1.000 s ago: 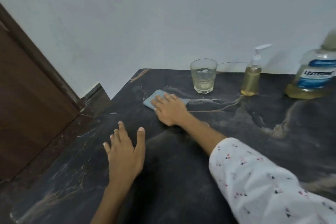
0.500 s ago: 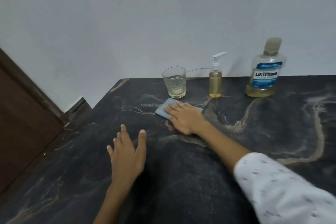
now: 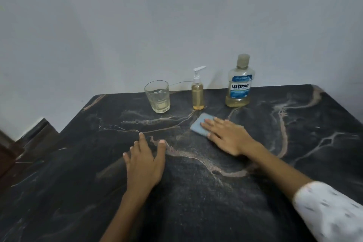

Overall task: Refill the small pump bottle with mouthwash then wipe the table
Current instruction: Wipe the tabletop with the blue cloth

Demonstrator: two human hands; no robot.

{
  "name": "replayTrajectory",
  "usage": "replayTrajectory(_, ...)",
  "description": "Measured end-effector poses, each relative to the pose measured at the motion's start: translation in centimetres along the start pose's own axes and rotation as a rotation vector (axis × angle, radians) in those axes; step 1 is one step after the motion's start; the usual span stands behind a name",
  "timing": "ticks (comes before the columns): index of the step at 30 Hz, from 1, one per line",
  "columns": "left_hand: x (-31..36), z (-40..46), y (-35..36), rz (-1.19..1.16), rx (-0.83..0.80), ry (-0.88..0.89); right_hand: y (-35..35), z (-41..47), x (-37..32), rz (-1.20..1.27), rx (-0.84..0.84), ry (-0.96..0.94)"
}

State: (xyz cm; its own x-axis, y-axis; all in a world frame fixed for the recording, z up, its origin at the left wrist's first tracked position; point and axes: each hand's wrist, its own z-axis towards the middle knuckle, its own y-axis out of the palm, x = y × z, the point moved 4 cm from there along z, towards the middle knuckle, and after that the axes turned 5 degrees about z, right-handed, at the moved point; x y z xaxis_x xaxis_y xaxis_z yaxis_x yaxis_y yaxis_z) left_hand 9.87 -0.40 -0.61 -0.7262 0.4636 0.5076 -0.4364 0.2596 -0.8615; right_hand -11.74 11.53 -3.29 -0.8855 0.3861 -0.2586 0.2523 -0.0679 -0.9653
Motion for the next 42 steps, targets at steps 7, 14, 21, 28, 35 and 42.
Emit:
replayTrajectory(7, 2.1, -2.2, 1.2, -0.005, -0.047, 0.071, 2.0, -2.1, -6.6, 0.012, 0.003, -0.051)
replayTrajectory(14, 3.3, -3.2, 2.6, 0.004, -0.097, 0.129, 1.0, -14.2, 0.2, 0.012, 0.074, -0.045)
replayTrajectory(21, 6.3, -2.5, 3.5, 0.029, -0.126, 0.172, -2.2, -6.4, 7.4, 0.032, 0.080, 0.419)
replayTrajectory(28, 10.7, -2.0, 6.3, 0.056, -0.184, 0.260, 1.0, -14.3, 0.5, 0.065, 0.091, 0.005)
replayTrajectory(35, 15.3, -2.6, 9.6, 0.075, -0.267, 0.365, -3.1, -21.7, 13.8, 0.003, 0.172, 0.493)
replayTrajectory(42, 18.9, -2.4, 11.1, 0.040, -0.270, 0.444, -4.5, -15.3, 15.8, 0.022, 0.147, 0.602)
